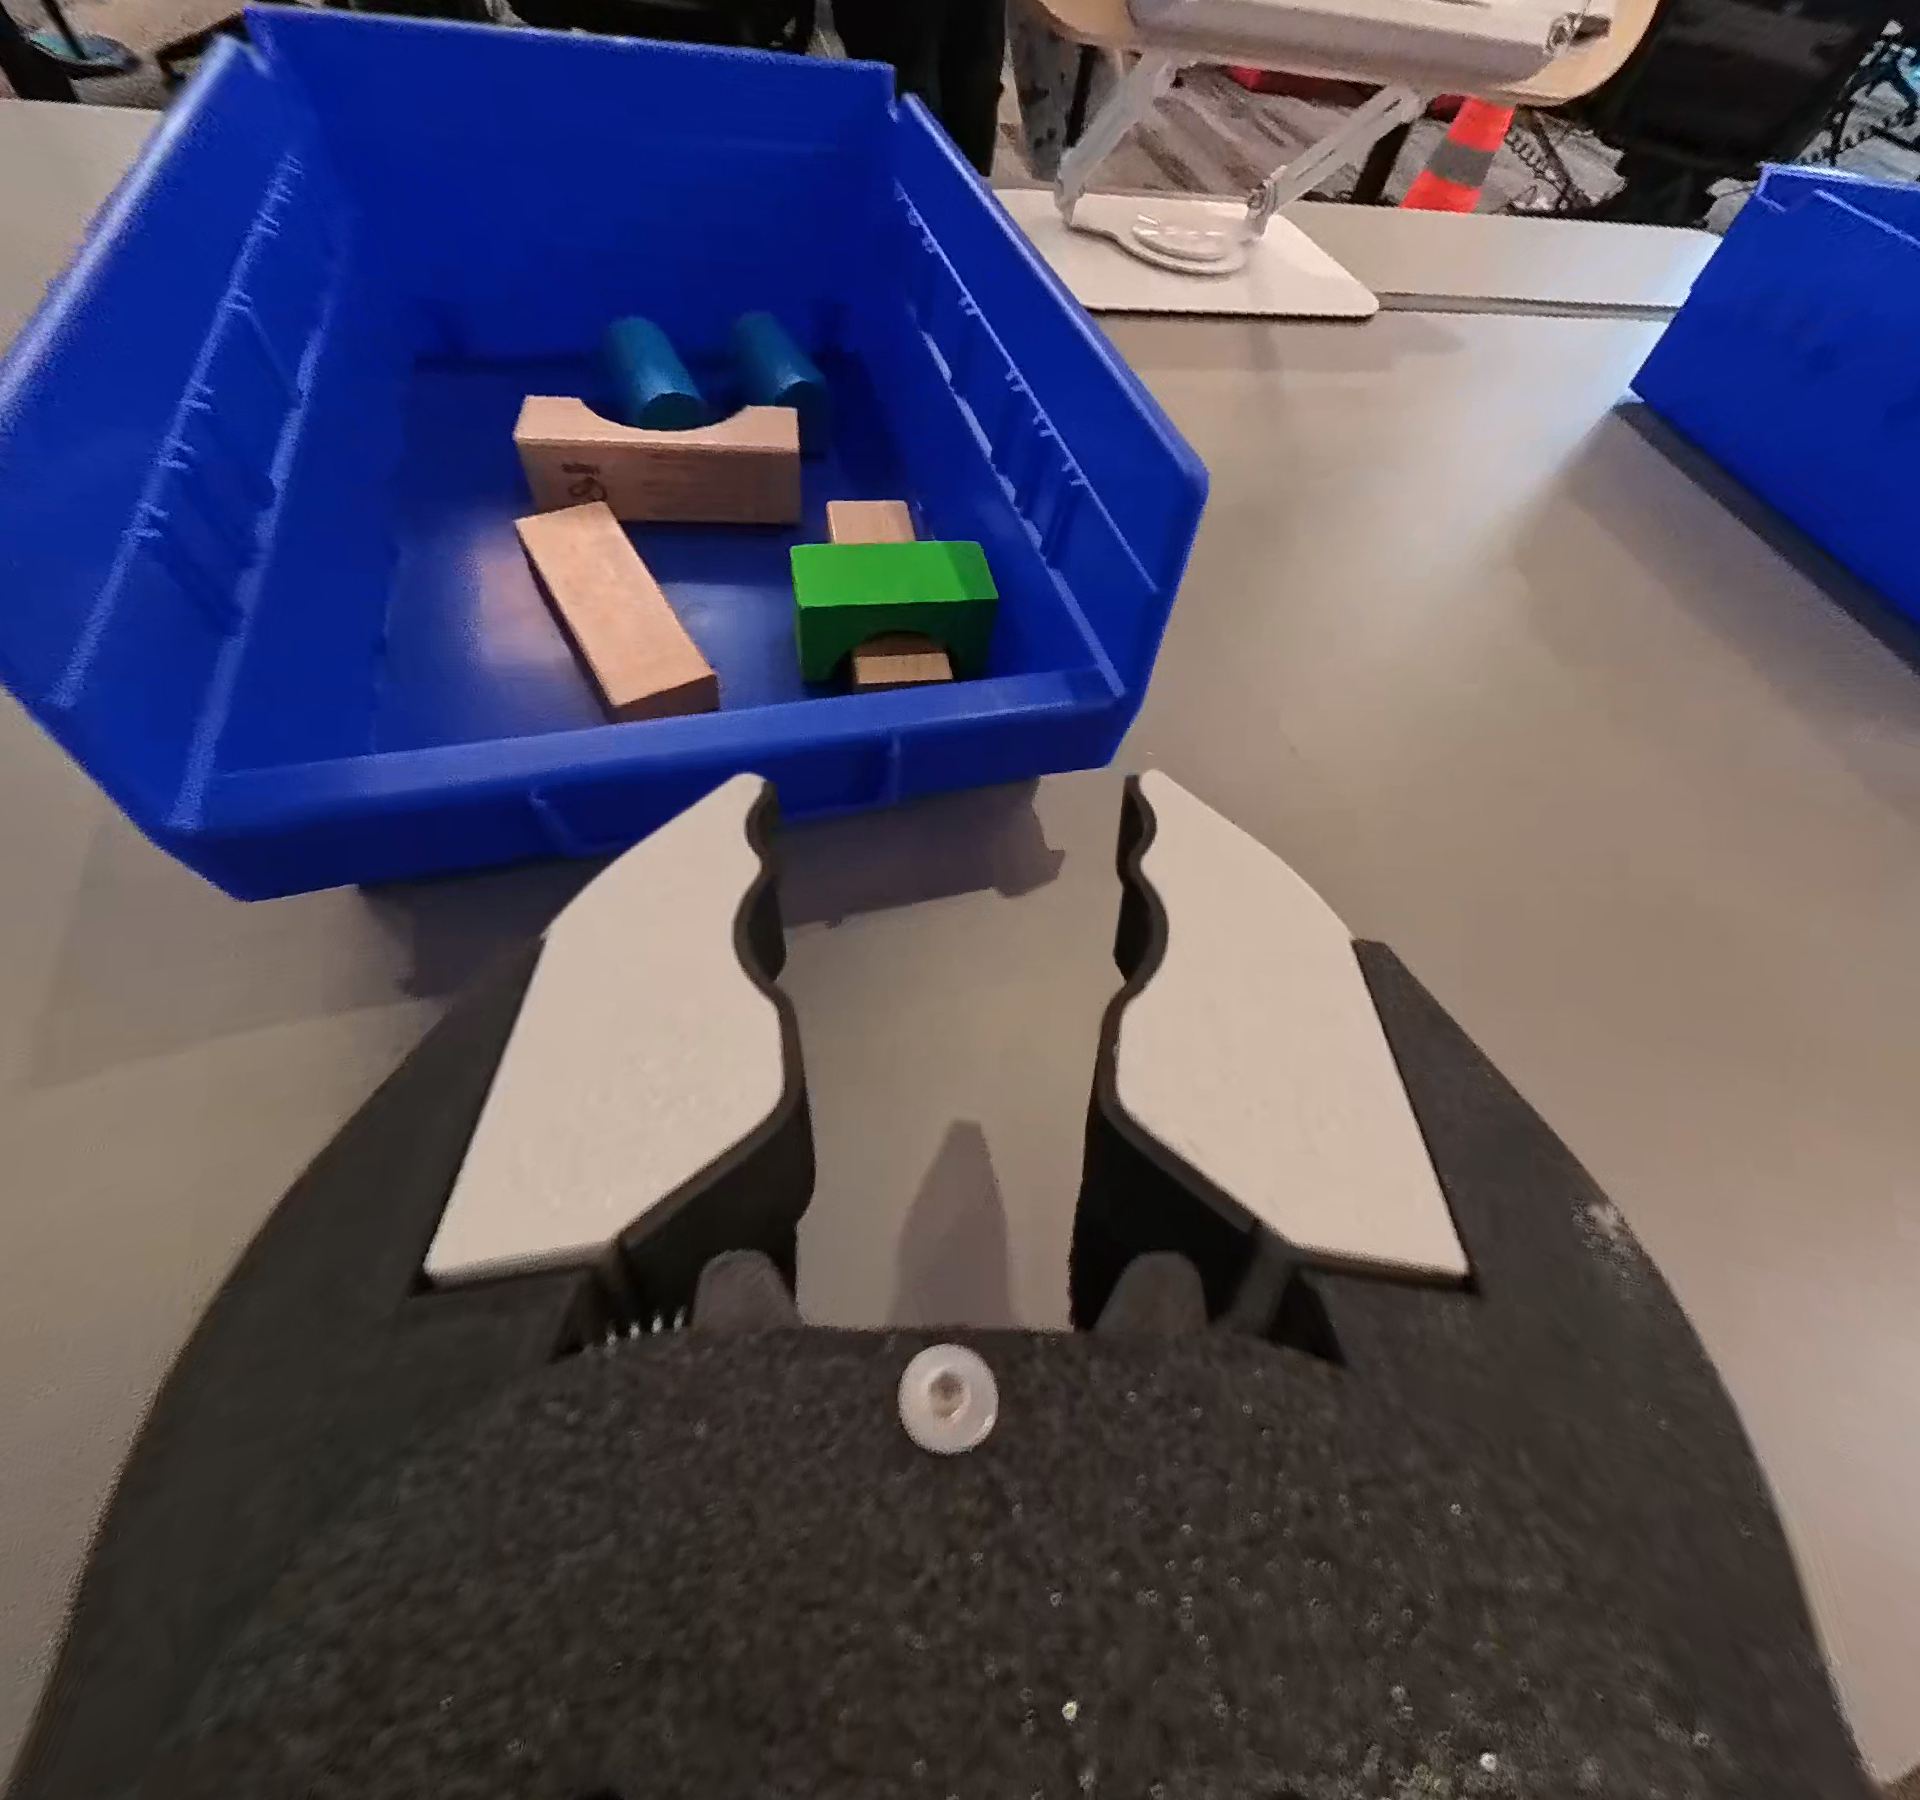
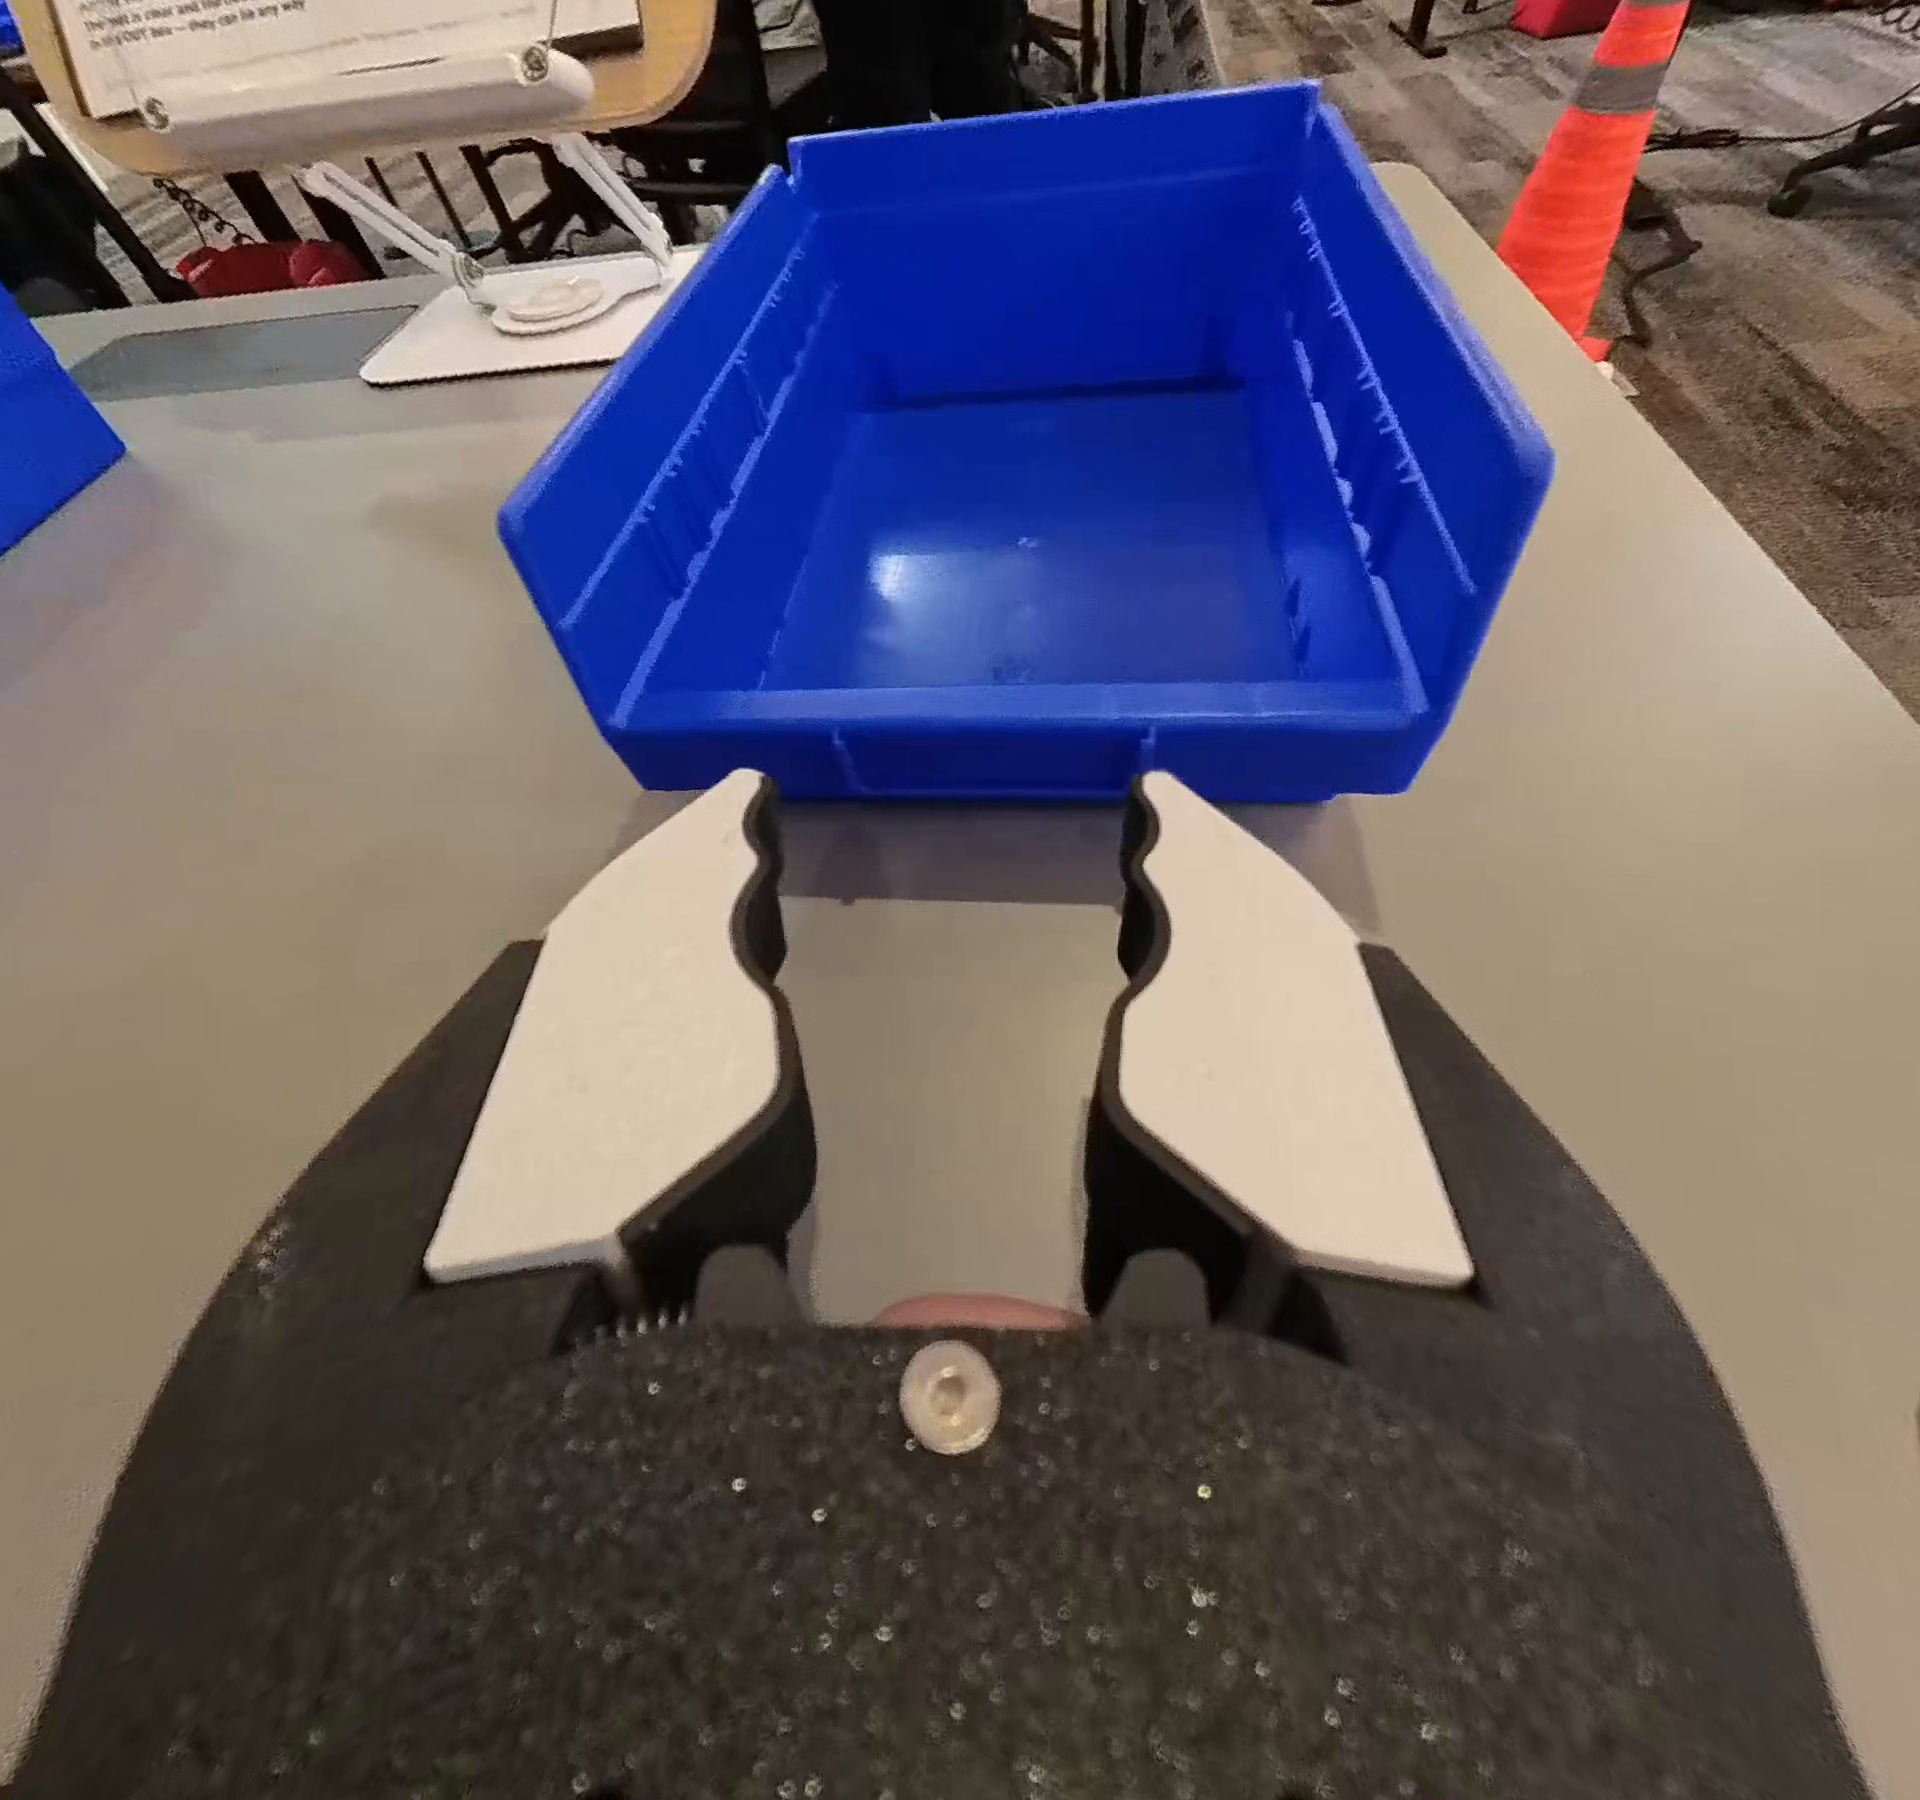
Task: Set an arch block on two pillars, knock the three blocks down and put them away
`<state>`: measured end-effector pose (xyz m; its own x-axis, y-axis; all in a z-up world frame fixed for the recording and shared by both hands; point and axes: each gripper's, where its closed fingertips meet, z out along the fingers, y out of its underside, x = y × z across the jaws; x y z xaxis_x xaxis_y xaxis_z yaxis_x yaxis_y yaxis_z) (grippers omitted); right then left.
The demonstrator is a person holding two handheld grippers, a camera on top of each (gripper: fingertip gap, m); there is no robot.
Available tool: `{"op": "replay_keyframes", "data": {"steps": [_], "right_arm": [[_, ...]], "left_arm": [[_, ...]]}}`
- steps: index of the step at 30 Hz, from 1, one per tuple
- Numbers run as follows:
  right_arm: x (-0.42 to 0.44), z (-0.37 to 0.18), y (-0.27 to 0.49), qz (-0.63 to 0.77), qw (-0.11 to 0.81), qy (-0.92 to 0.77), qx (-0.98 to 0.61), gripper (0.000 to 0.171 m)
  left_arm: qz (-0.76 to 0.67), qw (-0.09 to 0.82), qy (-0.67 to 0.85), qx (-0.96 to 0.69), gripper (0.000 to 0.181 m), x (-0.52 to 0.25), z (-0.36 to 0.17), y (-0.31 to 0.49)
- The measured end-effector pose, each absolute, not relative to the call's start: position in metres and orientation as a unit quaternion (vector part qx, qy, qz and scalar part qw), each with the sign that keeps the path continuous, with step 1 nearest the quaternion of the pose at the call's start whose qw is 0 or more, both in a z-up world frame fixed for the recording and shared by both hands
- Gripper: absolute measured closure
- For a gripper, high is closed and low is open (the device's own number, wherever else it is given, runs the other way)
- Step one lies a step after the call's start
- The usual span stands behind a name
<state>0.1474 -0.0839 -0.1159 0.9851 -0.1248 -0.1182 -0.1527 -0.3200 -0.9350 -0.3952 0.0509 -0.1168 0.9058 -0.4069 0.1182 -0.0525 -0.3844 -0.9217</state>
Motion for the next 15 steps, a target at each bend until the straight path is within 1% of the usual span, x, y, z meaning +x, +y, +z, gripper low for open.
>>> {"op": "replay_keyframes", "data": {"steps": [6,15], "right_arm": [[0.142,-0.118,-0.080,-0.001,0.571,0.067,-0.818,0.110],[0.117,-0.128,-0.067,0.025,0.560,0.037,-0.827,0.110]], "left_arm": [[-0.128,0.526,0.145,-0.828,0.120,-0.402,-0.126,0.051],[-0.123,0.506,0.127,-0.844,0.120,-0.414,-0.135,0.046]]}}
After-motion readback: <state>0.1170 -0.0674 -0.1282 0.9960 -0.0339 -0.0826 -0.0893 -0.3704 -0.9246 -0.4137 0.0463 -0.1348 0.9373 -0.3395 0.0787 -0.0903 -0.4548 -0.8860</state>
